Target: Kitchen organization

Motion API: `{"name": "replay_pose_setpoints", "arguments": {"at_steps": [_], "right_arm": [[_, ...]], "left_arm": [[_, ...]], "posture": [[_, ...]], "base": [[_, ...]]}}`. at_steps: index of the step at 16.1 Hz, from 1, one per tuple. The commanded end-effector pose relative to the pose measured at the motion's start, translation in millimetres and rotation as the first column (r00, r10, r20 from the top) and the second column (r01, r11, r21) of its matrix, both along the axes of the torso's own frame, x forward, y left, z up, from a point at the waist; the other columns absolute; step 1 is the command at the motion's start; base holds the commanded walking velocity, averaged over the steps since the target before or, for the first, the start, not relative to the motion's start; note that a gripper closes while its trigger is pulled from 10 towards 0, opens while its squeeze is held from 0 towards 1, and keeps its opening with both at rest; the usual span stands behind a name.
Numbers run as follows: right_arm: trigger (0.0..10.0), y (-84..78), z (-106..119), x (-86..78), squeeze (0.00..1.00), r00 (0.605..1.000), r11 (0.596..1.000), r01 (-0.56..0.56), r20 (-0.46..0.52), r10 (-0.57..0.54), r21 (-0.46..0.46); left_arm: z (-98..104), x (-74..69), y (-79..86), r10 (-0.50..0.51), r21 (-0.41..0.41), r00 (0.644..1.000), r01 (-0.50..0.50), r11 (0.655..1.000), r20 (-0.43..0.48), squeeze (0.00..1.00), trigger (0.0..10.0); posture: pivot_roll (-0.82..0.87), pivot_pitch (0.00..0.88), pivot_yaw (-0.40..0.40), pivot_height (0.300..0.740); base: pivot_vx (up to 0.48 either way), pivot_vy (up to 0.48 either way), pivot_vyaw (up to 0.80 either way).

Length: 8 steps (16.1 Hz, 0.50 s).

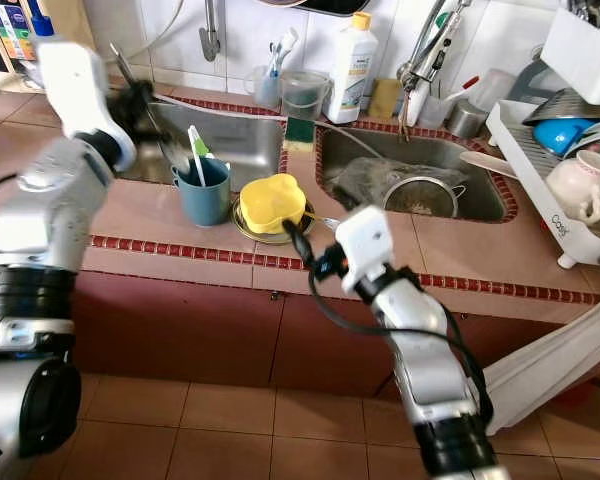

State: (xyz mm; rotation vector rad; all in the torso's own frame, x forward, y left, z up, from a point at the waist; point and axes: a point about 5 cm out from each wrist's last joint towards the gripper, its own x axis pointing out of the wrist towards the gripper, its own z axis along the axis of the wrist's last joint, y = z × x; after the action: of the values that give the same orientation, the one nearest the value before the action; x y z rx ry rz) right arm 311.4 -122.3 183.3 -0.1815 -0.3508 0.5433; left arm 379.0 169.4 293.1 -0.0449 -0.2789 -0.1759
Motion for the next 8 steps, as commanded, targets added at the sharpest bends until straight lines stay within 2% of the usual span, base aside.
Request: {"name": "replay_pose_setpoints", "arguments": {"at_steps": [1, 3, 5, 7, 8], "right_arm": [[10.0, -10.6, 8, 4.6, 0.00, 0.999, 0.998, 0.037, 0.010, -0.037, 0.047], [10.0, -20.3, 17, 9.7, 0.00, 0.997, 0.987, 0.074, 0.006, -0.076, 0.143], [10.0, -25.7, 22, 12.5, 0.00, 0.996, 0.978, 0.092, 0.005, -0.094, 0.189], [10.0, -26.4, 22, 13.3, 0.00, 0.996, 0.977, 0.088, 0.005, -0.091, 0.194], [10.0, -24.1, 22, 13.7, 0.00, 0.997, 0.979, 0.076, 0.008, -0.079, 0.190]], "left_arm": [[5, -8.0, 4.3, 0.015, 0.020, 0.998, -0.016, 1.000, 0.064, 0.00, 10.0], [-1, -18.7, 12.7, 0.043, 0.021, 0.995, -0.045, 0.999, 0.095, 0.00, 10.0], [-4, -26.7, 21.1, 0.071, -0.002, 0.991, -0.071, 0.997, 0.114, 0.00, 10.0], [-10, -30.8, 24.2, 0.079, 0.006, 0.991, -0.080, 0.997, 0.108, 0.00, 10.0], [-18, -34.1, 24.4, 0.086, 0.046, 0.992, -0.091, 0.995, 0.096, 0.00, 10.0]], "posture": [[0.04, 0.000, -0.104, 0.740], [0.04, 0.000, -0.108, 0.740], [0.04, 0.000, -0.111, 0.740], [0.05, 0.000, -0.117, 0.740], [0.05, 0.000, -0.117, 0.740]], "base": [[0.000, 0.000, 0.00], [0.000, 0.000, 0.00], [0.000, 0.000, 0.00], [0.000, 0.000, 0.00], [0.000, 0.000, 0.00]]}}
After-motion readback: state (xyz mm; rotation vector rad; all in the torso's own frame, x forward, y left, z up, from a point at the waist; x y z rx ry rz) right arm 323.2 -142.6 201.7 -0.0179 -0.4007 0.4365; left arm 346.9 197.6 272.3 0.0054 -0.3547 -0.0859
